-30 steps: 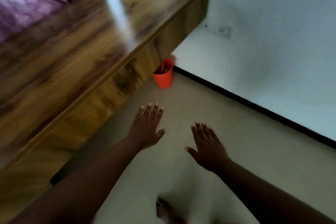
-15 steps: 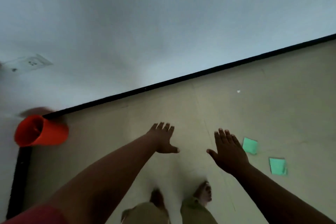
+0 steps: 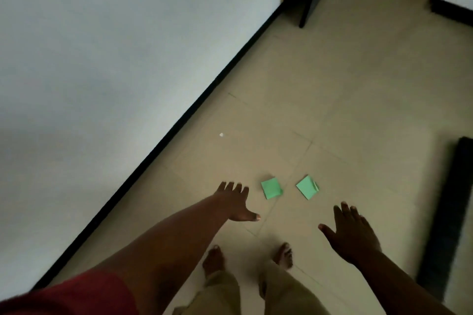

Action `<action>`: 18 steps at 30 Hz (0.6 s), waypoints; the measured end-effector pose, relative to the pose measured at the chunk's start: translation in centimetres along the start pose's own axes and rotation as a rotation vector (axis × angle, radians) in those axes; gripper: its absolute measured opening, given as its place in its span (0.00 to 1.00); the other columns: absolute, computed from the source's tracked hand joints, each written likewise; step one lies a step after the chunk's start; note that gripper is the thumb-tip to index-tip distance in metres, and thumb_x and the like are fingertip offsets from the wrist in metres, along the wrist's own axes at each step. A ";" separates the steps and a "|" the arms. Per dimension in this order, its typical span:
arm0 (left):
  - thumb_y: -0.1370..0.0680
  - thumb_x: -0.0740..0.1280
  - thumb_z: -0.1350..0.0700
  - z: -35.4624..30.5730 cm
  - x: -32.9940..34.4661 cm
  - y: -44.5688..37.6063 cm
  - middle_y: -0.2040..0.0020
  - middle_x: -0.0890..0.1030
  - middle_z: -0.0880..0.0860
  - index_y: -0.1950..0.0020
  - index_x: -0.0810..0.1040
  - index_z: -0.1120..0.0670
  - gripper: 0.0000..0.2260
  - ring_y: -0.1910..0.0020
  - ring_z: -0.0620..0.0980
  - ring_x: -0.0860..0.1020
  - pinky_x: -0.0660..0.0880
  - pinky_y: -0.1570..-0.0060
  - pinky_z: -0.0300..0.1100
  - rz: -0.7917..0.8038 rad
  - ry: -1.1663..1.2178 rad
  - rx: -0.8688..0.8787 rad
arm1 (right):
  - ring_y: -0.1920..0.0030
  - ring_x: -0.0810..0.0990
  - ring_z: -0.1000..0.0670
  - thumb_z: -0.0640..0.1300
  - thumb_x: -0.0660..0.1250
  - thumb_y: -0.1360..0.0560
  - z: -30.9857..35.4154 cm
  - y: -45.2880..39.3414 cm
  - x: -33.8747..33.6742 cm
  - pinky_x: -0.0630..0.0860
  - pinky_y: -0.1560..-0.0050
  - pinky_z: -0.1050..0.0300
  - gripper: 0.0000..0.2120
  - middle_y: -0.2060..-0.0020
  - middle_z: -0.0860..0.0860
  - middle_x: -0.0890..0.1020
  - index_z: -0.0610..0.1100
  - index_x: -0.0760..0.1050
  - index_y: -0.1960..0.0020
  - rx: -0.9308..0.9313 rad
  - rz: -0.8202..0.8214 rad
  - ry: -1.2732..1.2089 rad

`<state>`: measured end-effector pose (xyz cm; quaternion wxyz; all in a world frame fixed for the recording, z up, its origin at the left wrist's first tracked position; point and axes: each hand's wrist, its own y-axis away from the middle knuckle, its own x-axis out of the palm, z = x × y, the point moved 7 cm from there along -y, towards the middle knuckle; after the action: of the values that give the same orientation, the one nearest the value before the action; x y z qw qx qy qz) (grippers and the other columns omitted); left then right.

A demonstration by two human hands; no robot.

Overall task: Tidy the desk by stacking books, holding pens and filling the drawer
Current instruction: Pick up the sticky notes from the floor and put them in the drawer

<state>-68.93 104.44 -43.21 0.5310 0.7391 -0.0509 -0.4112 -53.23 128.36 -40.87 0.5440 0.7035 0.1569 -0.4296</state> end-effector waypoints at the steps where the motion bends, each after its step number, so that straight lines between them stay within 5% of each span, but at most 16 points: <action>1: 0.27 0.52 0.27 -1.3 -0.8 -1.3 0.21 0.46 0.57 0.21 0.43 0.54 0.45 0.22 0.59 0.45 0.42 0.25 0.55 -0.006 -0.065 0.034 | 0.24 0.48 0.43 0.64 0.47 0.22 -1.5 -0.5 0.4 0.51 0.26 0.50 0.36 0.23 0.44 0.50 0.42 0.48 0.23 0.043 0.016 -0.039; 18: 0.21 0.50 0.35 -12.1 -0.1 -25.7 0.21 0.49 0.56 0.21 0.48 0.51 0.33 0.22 0.58 0.49 0.47 0.26 0.56 0.056 -0.117 0.032 | 0.23 0.49 0.46 0.56 0.46 0.19 -15.1 -18.2 11.6 0.50 0.25 0.50 0.27 0.23 0.47 0.52 0.46 0.50 0.23 0.065 0.202 -0.235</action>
<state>-70.29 124.50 -63.20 0.5267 0.7204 -0.1089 -0.4379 -52.45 145.61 -60.78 0.5760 0.6777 0.0068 -0.4570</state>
